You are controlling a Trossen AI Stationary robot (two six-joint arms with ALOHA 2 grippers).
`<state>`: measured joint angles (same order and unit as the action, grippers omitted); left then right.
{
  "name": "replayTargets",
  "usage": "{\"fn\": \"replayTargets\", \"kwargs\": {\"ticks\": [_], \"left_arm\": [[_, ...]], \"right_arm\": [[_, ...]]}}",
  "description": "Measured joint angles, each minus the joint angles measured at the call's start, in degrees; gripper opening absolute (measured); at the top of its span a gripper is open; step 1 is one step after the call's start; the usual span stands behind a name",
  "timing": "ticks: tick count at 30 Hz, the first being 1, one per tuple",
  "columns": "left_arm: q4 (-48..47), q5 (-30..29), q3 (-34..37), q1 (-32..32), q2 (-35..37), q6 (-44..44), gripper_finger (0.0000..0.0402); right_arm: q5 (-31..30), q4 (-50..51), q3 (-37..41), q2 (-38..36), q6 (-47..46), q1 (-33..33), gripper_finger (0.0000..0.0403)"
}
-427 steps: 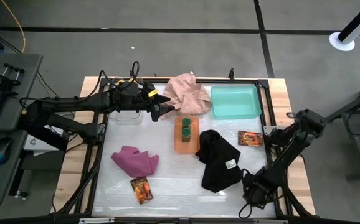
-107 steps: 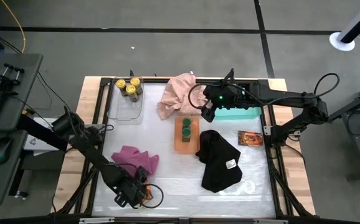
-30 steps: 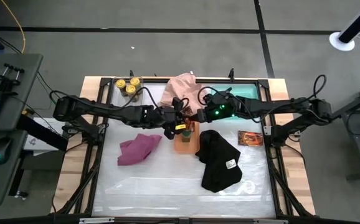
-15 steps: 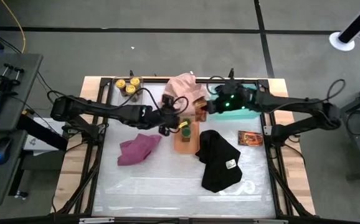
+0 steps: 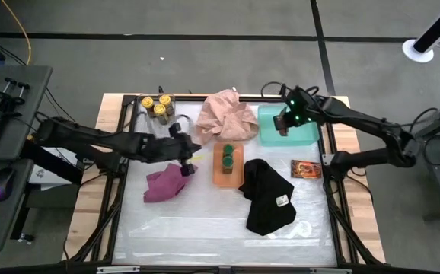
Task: Sort spices by type
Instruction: Put the left orange seasoning bag into the blue bin
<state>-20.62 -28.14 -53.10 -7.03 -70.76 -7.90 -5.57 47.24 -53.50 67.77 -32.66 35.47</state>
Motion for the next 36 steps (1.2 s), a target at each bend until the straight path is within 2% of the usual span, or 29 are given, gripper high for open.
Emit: {"fn": "replayTargets", "kwargs": {"ticks": [3, 6, 9, 18, 21, 29, 36], "left_arm": [[10.9, -0.3, 4.4, -1.6, 5.4, -3.6, 0.0005], [14.9, -1.1, 6.8, -3.1, 9.6, -6.0, 0.0003], [14.0, -2.2, 7.6, -4.4, 13.1, -8.7, 0.0001], [12.6, -8.7, 8.3, -9.0, 16.4, -12.1, 0.0000], [12.4, -9.0, 8.3, -9.5, 16.2, -13.0, 0.0000], [10.1, -9.0, 8.3, -9.7, 16.1, -13.1, 0.0000], [6.9, -9.0, 8.3, -9.7, 16.1, -15.1, 0.0000]], "right_arm": [[3.1, -4.6, 0.0, 4.0, 6.7, 3.0, 0.0005], [8.1, -10.0, 0.0, 7.9, 11.7, 5.0, 0.0005], [11.6, -12.5, 0.0, 11.5, 12.4, 6.1, 0.0005], [12.8, -18.9, 0.0, 18.4, 12.7, 6.5, 0.0005], [12.0, -19.0, 0.0, 19.2, 10.3, 6.6, 0.0008], [12.2, -21.3, 0.0, 19.2, 7.2, 6.5, 0.0060], [11.6, -20.9, 0.0, 19.2, 5.5, 6.5, 0.0067]]}}
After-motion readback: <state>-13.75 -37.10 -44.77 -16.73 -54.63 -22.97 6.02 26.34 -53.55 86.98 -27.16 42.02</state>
